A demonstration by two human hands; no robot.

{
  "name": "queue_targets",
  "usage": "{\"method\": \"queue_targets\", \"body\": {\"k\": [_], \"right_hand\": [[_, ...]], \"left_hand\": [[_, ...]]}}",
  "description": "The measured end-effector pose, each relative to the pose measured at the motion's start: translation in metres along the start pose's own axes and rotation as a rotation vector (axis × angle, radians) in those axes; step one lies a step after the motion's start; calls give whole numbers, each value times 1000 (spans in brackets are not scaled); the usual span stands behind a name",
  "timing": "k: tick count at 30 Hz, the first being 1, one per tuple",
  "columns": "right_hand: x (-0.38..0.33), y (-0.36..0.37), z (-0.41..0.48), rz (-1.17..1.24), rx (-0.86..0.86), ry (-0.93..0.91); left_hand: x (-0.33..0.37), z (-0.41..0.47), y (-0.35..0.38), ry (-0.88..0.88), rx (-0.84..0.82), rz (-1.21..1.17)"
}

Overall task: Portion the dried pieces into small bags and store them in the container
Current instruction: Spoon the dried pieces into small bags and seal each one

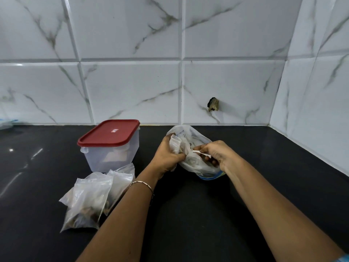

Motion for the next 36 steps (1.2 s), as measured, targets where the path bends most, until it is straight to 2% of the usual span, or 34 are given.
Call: {"method": "queue_targets", "body": {"k": [11, 16, 20, 23, 26, 32, 36], "right_hand": [[-6, 2, -5, 212, 12, -64], [-12, 0, -6, 72, -85, -58], [-15, -4, -16, 48, -118, -62], [-18, -8, -22, 55, -113, -70], [-19, -13, -25, 76, -97, -82], [-27, -21, -27, -96, -82, -148], [-36, -22, -33, -60, -97, -213]], "left_hand": [[12, -11, -12, 40, 123, 341], [11, -12, -14, 49, 148, 410], [11, -11, -16, 22, 104, 445], [12, -13, -16, 1, 73, 469], [15, -17, -18, 39, 132, 477], [28, -25, -19, 151, 220, 437], [30, -23, -14, 142, 194, 440]]}}
Point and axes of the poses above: each hand's wrist, its own z-axis towards the middle knuckle, its own y-axis out of the palm, x = y × z, the point moved 2 cm from there along z, towards the middle knuckle, and after that the axes turned 4 degrees about z, right-handed, at the moved point
